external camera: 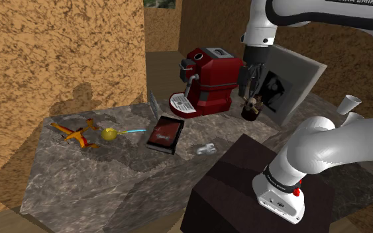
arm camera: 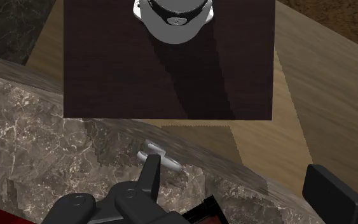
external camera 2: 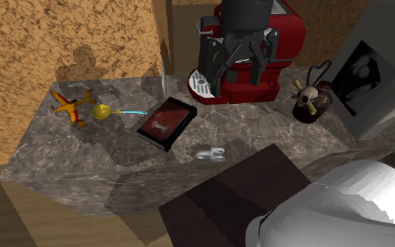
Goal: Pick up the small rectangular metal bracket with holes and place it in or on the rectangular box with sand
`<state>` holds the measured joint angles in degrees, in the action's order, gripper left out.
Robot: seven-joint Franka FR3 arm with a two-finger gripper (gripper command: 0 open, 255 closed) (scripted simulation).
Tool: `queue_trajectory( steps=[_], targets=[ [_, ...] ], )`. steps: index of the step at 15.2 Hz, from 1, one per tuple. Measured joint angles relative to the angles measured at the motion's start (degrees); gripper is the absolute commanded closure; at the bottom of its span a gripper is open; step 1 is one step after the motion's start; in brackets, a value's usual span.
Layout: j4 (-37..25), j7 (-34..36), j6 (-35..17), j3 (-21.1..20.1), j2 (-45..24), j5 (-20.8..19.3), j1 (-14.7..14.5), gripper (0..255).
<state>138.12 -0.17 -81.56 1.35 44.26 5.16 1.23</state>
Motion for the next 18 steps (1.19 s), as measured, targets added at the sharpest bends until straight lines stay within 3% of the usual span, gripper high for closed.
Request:
queue_trajectory(
  steps=[2,6,14,18],
  targets=[
    [0.9,-0.5,-0.8,0.0,0.1,-0.2,-0.1,0],
    [7.1,-4.4,-7.5,0.9,0.0,-1.9,-0.7,0],
    [18.3,-12.2,-26.4,2.2,-6.5,-4.8,-2.0,0],
    [21.2,-16.0,-37.5,3.1,-14.1,-6.2,-2.7,0]
  ],
)
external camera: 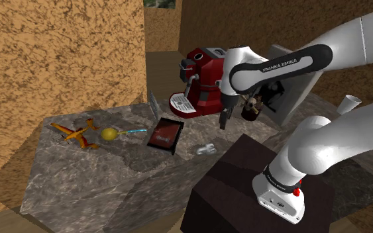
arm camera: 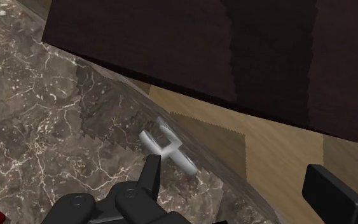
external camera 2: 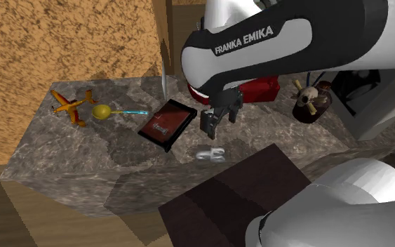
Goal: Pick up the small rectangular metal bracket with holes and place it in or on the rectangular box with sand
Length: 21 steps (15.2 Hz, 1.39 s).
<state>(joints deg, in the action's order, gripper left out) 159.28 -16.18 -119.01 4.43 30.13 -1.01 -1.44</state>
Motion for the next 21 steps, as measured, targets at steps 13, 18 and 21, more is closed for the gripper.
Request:
queue_trajectory(
  steps=[13,18,21],
  targets=[
    [-0.5,-11.3,-36.7,1.8,-34.2,-2.9,-1.4,0],
    [-4.5,-14.4,-46.8,1.4,-47.3,-4.2,-1.2,0],
    [-5.8,-14.7,-49.8,1.2,-51.4,-4.3,-1.1,0]
  ],
)
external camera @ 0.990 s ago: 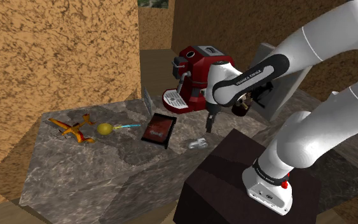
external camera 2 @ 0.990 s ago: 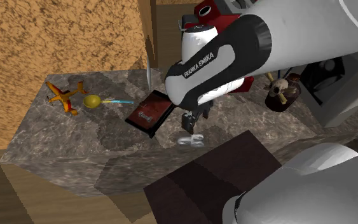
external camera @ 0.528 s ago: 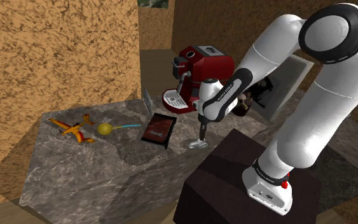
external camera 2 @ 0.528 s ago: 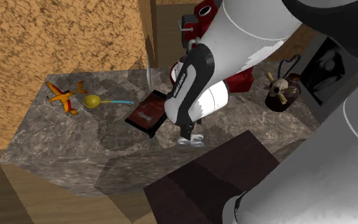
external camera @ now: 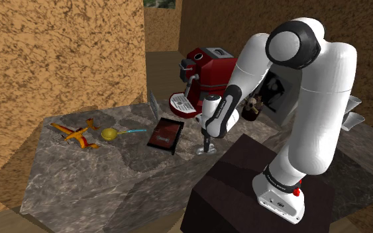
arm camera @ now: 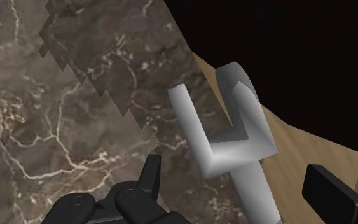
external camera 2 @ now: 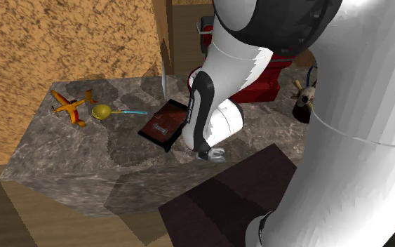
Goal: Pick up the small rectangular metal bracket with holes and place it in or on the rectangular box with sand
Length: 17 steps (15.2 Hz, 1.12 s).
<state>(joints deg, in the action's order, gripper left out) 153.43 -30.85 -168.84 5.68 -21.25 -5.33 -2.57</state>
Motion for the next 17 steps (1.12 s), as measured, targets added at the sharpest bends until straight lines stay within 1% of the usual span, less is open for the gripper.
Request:
queue_trajectory(
  steps=[5,11,12,17],
  targets=[
    [-1.2,0.0,-4.4,-0.2,-5.6,0.1,0.3,0],
    [-1.7,0.0,-4.9,-0.3,-6.5,0.1,0.3,0],
    [-1.7,0.0,-4.9,-0.3,-6.5,0.1,0.3,255],
    [-1.7,0.0,-4.9,-0.3,-6.5,0.1,0.3,255]
  ],
)
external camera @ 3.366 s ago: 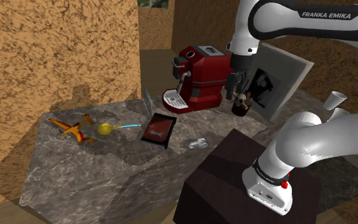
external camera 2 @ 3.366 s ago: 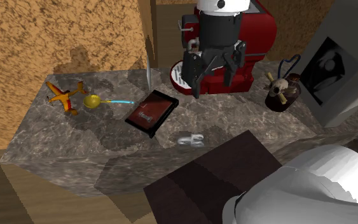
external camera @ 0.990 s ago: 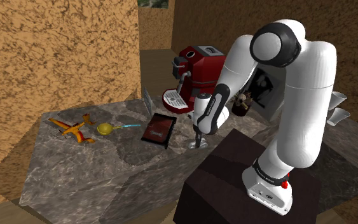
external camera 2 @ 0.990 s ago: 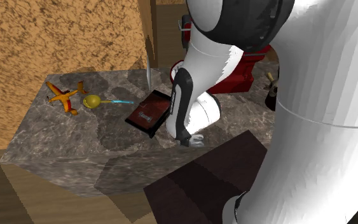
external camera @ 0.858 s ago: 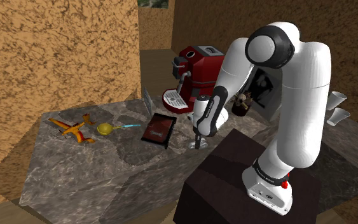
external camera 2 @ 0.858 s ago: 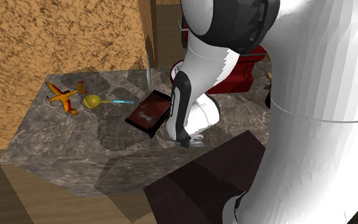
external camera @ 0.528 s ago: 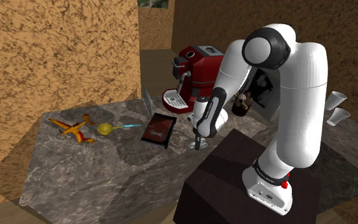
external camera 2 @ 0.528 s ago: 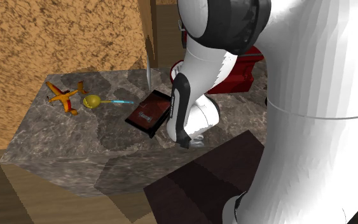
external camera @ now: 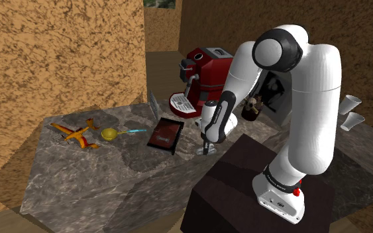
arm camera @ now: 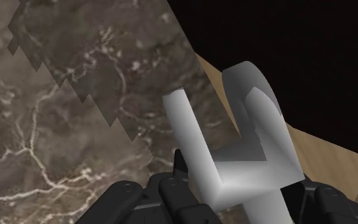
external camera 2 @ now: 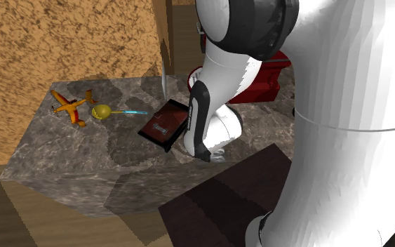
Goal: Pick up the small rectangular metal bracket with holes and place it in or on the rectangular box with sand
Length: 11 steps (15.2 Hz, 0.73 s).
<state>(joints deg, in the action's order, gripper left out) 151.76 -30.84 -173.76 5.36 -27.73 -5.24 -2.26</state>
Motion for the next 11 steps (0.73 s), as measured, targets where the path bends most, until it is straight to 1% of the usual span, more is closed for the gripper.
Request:
queue_trajectory(
  steps=[5,11],
  targets=[
    [0.0,0.0,0.0,0.0,0.0,0.0,0.0,255],
    [1.8,-0.3,3.7,0.4,5.5,-0.2,-0.1,255]
  ],
)
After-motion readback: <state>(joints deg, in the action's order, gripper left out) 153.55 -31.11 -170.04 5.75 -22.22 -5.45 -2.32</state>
